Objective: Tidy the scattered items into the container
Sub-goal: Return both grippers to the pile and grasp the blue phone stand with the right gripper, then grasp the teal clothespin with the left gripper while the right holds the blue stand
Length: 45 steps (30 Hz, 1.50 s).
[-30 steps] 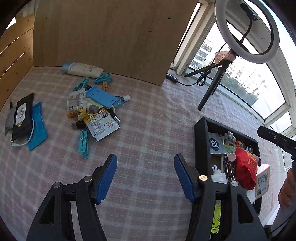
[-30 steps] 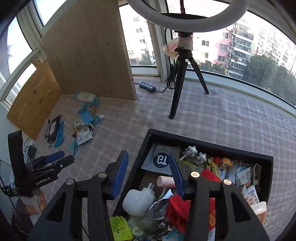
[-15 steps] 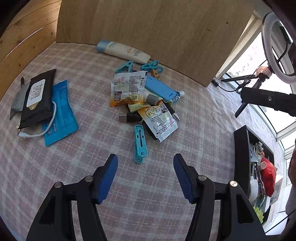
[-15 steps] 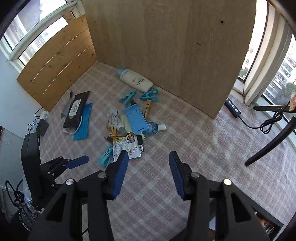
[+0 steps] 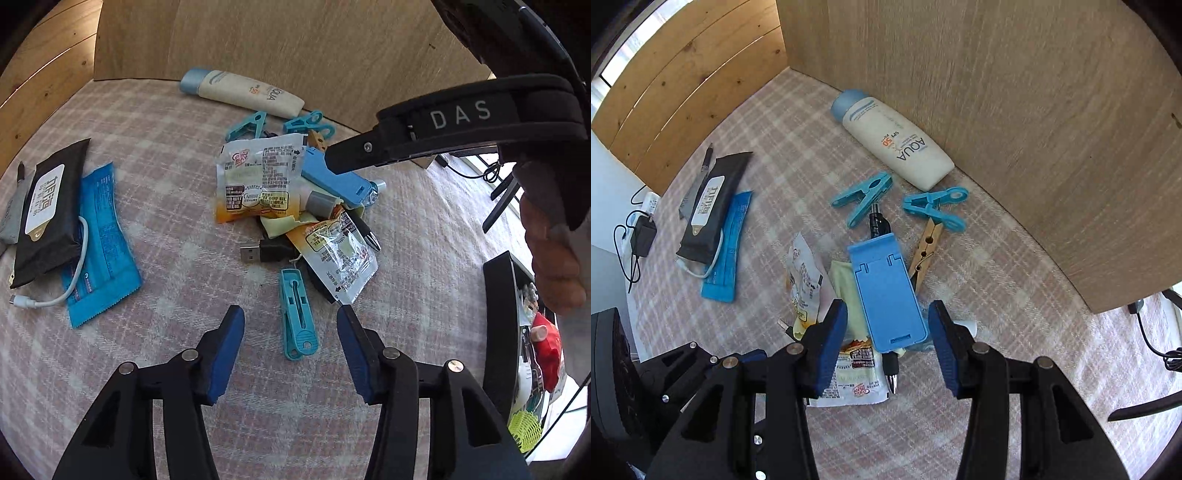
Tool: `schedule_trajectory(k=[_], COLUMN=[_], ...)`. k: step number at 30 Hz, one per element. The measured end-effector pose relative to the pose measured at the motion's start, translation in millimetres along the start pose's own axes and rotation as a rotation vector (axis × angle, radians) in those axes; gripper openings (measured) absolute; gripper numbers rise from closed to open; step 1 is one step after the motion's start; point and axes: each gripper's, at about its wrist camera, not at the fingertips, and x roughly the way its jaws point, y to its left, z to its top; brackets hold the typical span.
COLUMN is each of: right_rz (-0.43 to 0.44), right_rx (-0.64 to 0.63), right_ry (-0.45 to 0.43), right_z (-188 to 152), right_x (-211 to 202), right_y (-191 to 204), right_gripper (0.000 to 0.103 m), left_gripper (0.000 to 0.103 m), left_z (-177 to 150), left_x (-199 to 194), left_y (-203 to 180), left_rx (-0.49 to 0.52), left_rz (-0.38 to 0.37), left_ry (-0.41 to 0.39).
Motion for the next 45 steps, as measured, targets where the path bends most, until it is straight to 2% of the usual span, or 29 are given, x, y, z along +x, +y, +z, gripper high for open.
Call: schedule_trajectory(k=[7, 10, 15, 16, 17, 19, 21, 24, 25, 26, 28, 33, 35, 45], right_rz=[-0.016, -0.006, -0.01, -0.008, -0.005, 0.01, 0.022, 0.019, 0.022, 0.022, 0.0, -0.034, -0.018, 0.053], right_rx=[-0.002, 0.021, 0.048, 0.056, 0.064, 0.09, 0.112, 0.095, 0.087, 0.082, 0.069, 0.064, 0.097, 0.205], right_ry=[0.027, 0.035, 0.036, 0.037, 0.036, 0.029, 0.028, 0.025, 0.031, 0.034, 0.024, 0.052, 0.051, 0.01], right_z=[4, 6, 7, 6, 5, 3, 1, 1, 2, 1, 3, 9, 10, -4], right_x=[17, 20, 20, 19, 17, 13, 10, 11, 12, 12, 13, 29, 29, 3], right_y=[0, -6, -14, -16, -18, -25, -31, -30, -29, -25, -21, -13, -18, -47], right_gripper=[0.045, 0.041, 0.037, 0.036, 0.03, 0.02, 0.018, 0.019, 0.025, 0.038, 0.048, 0.047, 0.035, 0.035], left_gripper=[0.042, 0.039, 0.025, 0.017, 0.013, 0.012, 0.011, 0.011, 0.011, 0.011, 0.011, 0.011, 0.011, 0.011], left_z=[4, 5, 5, 4, 3, 2, 0, 0, 1, 1, 1, 0, 1, 2], left_x=[4, 4, 3, 4, 4, 5, 4, 5, 5, 4, 4, 3, 5, -7], left_y=[0, 0, 3, 4, 4, 4, 4, 3, 3, 3, 3, 1, 1, 4], left_rx=[0.003, 0.011, 0.005, 0.003, 0.004, 0.008, 0.01, 0.015, 0.015, 0.013, 0.013, 0.023, 0.021, 0.004], left_rz=[0.0, 0.004, 0.008, 0.006, 0.004, 0.002, 0.001, 0.003, 0.004, 0.002, 0.002, 0.001, -0.004, -0.031], left_ry=[-0.005, -0.006, -0.01, -0.008, -0.007, -0.005, -0.005, -0.002, -0.001, -0.002, -0.003, 0.001, 0.002, -0.019])
